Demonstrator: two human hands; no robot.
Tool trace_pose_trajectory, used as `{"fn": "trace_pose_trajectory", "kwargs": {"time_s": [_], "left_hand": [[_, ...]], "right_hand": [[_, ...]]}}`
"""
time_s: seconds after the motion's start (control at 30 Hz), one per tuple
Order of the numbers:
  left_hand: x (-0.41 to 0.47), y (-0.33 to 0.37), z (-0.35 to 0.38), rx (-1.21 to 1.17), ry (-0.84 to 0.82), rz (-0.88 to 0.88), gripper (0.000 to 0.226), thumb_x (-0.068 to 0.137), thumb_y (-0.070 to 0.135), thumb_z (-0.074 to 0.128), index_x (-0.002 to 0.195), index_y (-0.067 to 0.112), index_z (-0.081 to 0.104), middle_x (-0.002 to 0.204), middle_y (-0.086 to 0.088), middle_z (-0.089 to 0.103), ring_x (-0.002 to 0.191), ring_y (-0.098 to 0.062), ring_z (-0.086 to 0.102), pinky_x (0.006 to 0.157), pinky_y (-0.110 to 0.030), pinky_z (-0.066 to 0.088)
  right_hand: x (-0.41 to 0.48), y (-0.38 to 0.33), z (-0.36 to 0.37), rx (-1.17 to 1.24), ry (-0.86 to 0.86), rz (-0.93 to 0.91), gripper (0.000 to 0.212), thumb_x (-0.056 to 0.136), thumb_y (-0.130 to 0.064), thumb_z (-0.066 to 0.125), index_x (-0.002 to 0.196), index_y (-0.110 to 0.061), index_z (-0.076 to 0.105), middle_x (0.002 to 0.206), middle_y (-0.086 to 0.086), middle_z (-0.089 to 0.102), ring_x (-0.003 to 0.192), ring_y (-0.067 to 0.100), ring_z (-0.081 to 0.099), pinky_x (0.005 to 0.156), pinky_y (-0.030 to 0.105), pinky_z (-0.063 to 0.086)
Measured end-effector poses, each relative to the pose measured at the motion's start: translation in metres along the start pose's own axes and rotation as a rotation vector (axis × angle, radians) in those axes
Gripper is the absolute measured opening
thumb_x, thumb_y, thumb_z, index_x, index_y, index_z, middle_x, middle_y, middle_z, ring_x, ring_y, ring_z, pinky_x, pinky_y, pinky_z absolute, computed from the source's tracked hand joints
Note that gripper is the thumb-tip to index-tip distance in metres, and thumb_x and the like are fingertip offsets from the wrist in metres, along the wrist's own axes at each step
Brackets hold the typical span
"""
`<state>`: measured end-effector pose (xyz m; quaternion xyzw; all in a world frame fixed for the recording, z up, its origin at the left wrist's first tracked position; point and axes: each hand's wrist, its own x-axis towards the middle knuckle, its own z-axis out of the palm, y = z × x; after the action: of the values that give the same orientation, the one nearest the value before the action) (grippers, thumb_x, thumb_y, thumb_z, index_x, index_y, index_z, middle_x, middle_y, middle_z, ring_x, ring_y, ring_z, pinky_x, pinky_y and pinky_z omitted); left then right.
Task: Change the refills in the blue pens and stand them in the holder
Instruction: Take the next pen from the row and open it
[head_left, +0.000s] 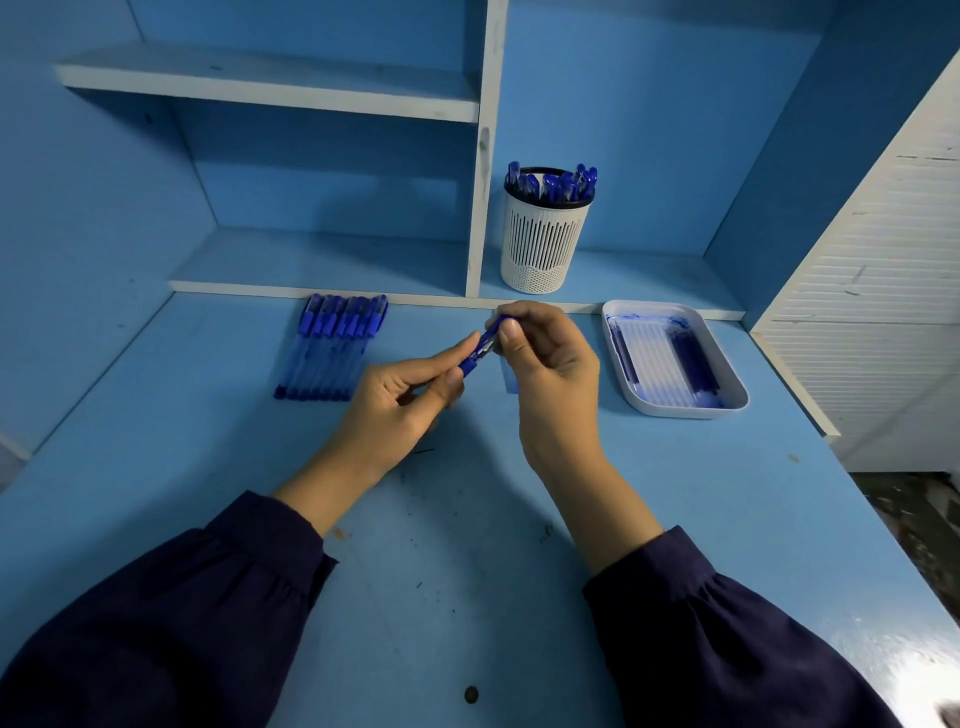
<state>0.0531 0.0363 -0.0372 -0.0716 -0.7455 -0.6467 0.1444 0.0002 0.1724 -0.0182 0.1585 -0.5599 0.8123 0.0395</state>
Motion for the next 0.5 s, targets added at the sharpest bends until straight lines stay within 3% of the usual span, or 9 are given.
{"fn": "trace_pose_trajectory", "kwargs": {"time_s": [0.13, 0.2, 0.27, 0.33, 0.4, 0.5], "left_hand": [[0.0, -0.004, -0.001, 0.016, -0.006, -0.01, 0.035, 0.093, 0.037, 0.061, 0.123, 0.054, 0.06, 0.072, -0.009, 0.053, 0.055, -0.024, 0.028, 0.047, -0.019, 0.031], [-0.001, -0.002, 0.001, -0.002, 0.012, -0.003, 0.034, 0.096, 0.03, 0.06, 0.123, 0.051, 0.061, 0.072, -0.015, 0.048, 0.052, -0.014, 0.03, 0.047, -0.016, 0.031], [-0.002, -0.002, 0.002, -0.028, 0.053, -0.016, 0.032, 0.098, 0.019, 0.057, 0.123, 0.039, 0.063, 0.069, 0.003, 0.053, 0.05, -0.003, 0.038, 0.049, -0.009, 0.033], [-0.002, -0.003, 0.002, -0.03, 0.089, -0.029, 0.029, 0.098, 0.021, 0.057, 0.122, 0.036, 0.063, 0.074, 0.013, 0.059, 0.05, -0.001, 0.043, 0.049, -0.009, 0.034], [-0.002, -0.005, 0.0, -0.004, 0.118, -0.016, 0.028, 0.097, 0.03, 0.059, 0.122, 0.042, 0.064, 0.08, 0.01, 0.062, 0.052, -0.006, 0.038, 0.049, -0.013, 0.034], [-0.003, -0.009, -0.002, 0.176, 0.156, 0.071, 0.032, 0.098, 0.025, 0.055, 0.126, 0.039, 0.062, 0.086, 0.003, 0.064, 0.058, -0.009, 0.045, 0.055, -0.018, 0.039]], "right_hand": [[0.006, -0.003, -0.001, 0.102, 0.043, 0.059, 0.011, 0.091, 0.002, 0.059, 0.096, -0.006, 0.065, 0.082, 0.004, 0.067, 0.078, 0.015, 0.061, 0.078, 0.022, 0.051], [0.01, -0.005, -0.004, 0.206, 0.094, 0.097, 0.011, 0.091, 0.001, 0.059, 0.099, -0.004, 0.065, 0.079, 0.003, 0.066, 0.071, 0.012, 0.059, 0.074, 0.021, 0.05], [0.015, -0.005, -0.009, 0.217, 0.15, 0.146, 0.011, 0.091, -0.002, 0.06, 0.102, -0.002, 0.065, 0.077, 0.002, 0.066, 0.067, 0.01, 0.056, 0.073, 0.02, 0.05], [0.018, -0.003, -0.014, 0.155, 0.165, 0.201, 0.01, 0.093, -0.005, 0.06, 0.1, -0.003, 0.067, 0.077, 0.003, 0.065, 0.067, 0.01, 0.055, 0.072, 0.019, 0.05], [0.018, 0.0, -0.017, -0.002, 0.121, 0.244, 0.01, 0.093, -0.005, 0.06, 0.098, -0.006, 0.068, 0.081, 0.006, 0.066, 0.07, 0.01, 0.06, 0.073, 0.019, 0.051], [0.013, 0.007, -0.017, -0.278, 0.013, 0.271, 0.01, 0.09, -0.008, 0.066, 0.098, -0.011, 0.067, 0.085, 0.01, 0.072, 0.071, 0.013, 0.065, 0.071, 0.019, 0.052]]}}
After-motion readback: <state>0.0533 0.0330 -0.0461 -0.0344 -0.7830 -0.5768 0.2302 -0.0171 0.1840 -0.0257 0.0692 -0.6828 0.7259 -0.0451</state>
